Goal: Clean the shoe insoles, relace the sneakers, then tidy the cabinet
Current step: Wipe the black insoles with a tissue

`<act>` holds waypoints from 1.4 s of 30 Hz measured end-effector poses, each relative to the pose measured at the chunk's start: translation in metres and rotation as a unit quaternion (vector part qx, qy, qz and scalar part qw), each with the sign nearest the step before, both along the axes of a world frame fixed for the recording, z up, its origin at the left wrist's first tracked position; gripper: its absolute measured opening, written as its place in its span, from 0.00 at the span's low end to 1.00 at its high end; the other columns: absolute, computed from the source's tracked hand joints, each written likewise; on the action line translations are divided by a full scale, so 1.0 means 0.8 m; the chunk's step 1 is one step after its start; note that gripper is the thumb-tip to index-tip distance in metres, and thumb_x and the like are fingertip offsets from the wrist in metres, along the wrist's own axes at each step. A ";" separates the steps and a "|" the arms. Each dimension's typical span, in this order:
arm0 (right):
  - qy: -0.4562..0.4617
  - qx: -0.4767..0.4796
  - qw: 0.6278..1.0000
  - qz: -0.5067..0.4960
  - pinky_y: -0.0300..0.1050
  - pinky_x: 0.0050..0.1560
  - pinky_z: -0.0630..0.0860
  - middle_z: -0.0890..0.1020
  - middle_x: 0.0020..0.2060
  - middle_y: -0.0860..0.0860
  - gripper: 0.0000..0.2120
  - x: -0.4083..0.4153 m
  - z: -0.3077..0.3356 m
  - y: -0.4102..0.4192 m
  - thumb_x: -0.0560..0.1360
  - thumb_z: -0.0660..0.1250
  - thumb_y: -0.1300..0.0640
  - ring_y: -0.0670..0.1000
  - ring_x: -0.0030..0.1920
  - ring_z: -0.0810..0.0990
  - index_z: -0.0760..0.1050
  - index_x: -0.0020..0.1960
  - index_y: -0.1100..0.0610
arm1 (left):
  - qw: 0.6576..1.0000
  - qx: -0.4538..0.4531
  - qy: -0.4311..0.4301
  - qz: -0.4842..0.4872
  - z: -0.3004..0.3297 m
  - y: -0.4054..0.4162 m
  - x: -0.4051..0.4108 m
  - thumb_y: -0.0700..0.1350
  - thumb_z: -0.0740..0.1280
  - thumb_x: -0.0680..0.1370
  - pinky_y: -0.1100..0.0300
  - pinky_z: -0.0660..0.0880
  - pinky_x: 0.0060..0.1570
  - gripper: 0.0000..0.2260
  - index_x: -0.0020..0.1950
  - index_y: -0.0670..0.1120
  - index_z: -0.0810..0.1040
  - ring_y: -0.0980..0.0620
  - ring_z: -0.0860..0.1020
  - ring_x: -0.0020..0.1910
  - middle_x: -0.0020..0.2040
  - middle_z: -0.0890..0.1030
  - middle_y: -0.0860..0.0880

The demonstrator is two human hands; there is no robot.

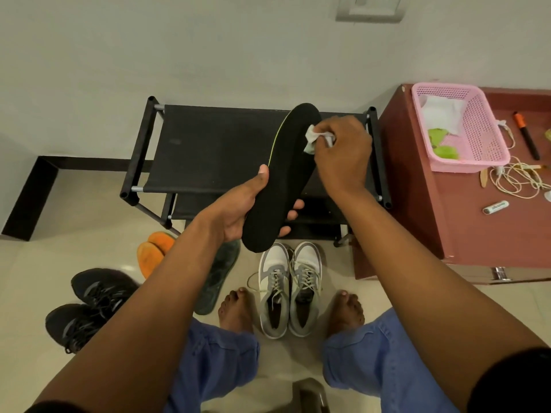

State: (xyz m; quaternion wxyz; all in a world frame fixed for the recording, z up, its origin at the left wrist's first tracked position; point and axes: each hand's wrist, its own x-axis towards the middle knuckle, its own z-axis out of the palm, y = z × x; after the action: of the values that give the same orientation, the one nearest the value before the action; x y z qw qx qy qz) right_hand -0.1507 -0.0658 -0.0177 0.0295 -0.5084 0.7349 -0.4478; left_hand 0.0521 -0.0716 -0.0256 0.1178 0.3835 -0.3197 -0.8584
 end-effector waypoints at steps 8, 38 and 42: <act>-0.010 0.015 0.999 0.038 0.26 0.50 0.71 0.85 0.48 0.51 0.10 -0.006 -0.001 0.003 0.75 0.71 0.63 0.46 0.49 0.82 0.86 0.53 0.55 | 1.000 -0.002 -0.012 0.008 0.001 -0.002 0.004 0.66 0.51 0.84 0.45 0.77 0.59 0.32 0.76 0.45 0.72 0.44 0.78 0.60 0.65 0.80 0.40; 0.050 0.080 0.949 0.300 0.44 0.46 0.80 0.83 0.44 0.53 0.08 0.101 -0.001 0.037 0.75 0.69 0.64 0.51 0.43 0.82 0.86 0.48 0.56 | 0.973 -0.003 -0.069 0.222 0.013 -0.005 0.000 0.67 0.53 0.83 0.48 0.79 0.60 0.32 0.58 0.43 0.85 0.43 0.85 0.56 0.56 0.86 0.40; 0.032 0.048 0.975 0.216 0.46 0.46 0.81 0.83 0.44 0.52 0.07 0.081 0.002 0.024 0.75 0.70 0.63 0.49 0.43 0.82 0.87 0.47 0.56 | 0.986 0.005 -0.031 0.163 0.004 -0.001 -0.006 0.66 0.53 0.84 0.45 0.76 0.63 0.31 0.68 0.45 0.81 0.42 0.83 0.58 0.62 0.82 0.40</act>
State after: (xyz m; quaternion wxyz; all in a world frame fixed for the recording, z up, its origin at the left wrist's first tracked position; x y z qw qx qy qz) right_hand -0.0857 -0.0467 -0.0159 0.1265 -0.6674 0.6285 -0.3788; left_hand 0.0471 -0.0720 -0.0228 0.2437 0.4574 -0.2520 -0.8172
